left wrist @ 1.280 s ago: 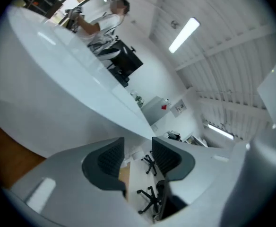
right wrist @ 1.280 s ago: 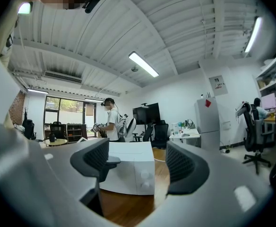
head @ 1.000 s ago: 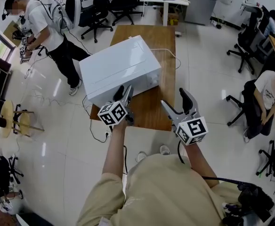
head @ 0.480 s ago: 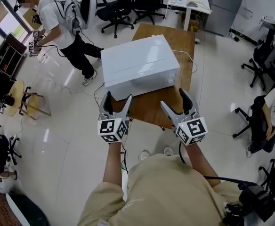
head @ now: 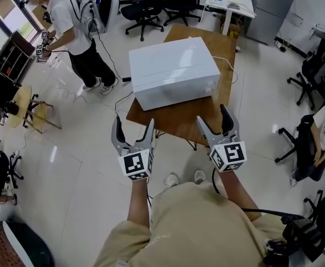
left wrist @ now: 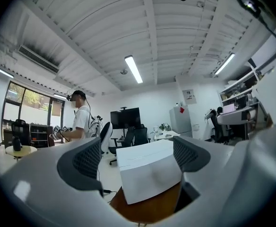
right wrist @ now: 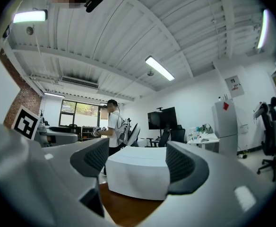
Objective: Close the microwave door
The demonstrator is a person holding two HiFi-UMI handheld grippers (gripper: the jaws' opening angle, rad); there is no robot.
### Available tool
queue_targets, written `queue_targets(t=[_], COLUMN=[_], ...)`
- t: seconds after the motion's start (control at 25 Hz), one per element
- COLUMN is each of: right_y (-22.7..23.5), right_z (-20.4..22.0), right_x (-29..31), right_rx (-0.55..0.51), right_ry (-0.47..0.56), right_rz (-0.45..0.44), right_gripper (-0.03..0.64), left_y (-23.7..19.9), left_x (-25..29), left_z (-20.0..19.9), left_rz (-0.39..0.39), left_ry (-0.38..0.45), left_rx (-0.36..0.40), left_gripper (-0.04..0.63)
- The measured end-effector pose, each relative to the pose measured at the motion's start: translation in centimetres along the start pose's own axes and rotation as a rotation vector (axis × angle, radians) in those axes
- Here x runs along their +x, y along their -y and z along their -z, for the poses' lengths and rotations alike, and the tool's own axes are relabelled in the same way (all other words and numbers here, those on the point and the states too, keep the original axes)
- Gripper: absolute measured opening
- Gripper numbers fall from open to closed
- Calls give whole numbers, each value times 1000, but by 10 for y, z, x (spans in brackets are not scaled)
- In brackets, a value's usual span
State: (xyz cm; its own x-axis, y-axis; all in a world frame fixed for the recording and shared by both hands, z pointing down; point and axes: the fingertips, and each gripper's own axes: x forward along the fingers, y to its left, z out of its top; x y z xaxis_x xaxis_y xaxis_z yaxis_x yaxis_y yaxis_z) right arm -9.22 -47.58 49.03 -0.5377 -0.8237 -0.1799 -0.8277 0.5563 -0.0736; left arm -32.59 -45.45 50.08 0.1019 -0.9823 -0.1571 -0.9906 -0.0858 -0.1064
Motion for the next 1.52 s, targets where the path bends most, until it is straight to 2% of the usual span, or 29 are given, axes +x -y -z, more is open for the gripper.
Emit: queue_targets(t=[0.24, 0.4, 0.56, 0.8, 0.92, 1.0, 1.12, 1.28, 1.52], right_y=[-15, -32, -50, -58, -67, -63, -32, -20, -12], right_z=[-5, -11, -16, -39, -32, -16, 1, -4, -37], right_x=[-20, -44, -78, -200, -282, -339, -409, -462, -517], right_rx=[-34, -73, -73, -57, -64, -71, -46, 30, 30], right_ry=[46, 66, 77, 178, 212, 197, 136, 64, 107], right_rz=[100, 158, 164, 109, 97, 94, 79, 48, -7], right_gripper=[367, 383, 387, 387, 387, 387, 385, 383, 374], left_y=[-7, -16, -12, 74, 116, 147, 209, 259, 321], left_x=[-31, -62, -98, -194, -252, -292, -336, -387, -449], left_z=[1, 9, 8, -3, 0, 7, 1, -21, -59], left_rz=[-22, -15, -18, -38, -46, -63, -86, -104, -107], left_ry=[17, -46, 13, 42, 64, 65, 54, 0, 23], left_rx=[19, 14, 4, 14, 10, -13, -36, -23, 37], left_gripper=[459, 458, 457, 454, 453, 453, 450, 434, 425])
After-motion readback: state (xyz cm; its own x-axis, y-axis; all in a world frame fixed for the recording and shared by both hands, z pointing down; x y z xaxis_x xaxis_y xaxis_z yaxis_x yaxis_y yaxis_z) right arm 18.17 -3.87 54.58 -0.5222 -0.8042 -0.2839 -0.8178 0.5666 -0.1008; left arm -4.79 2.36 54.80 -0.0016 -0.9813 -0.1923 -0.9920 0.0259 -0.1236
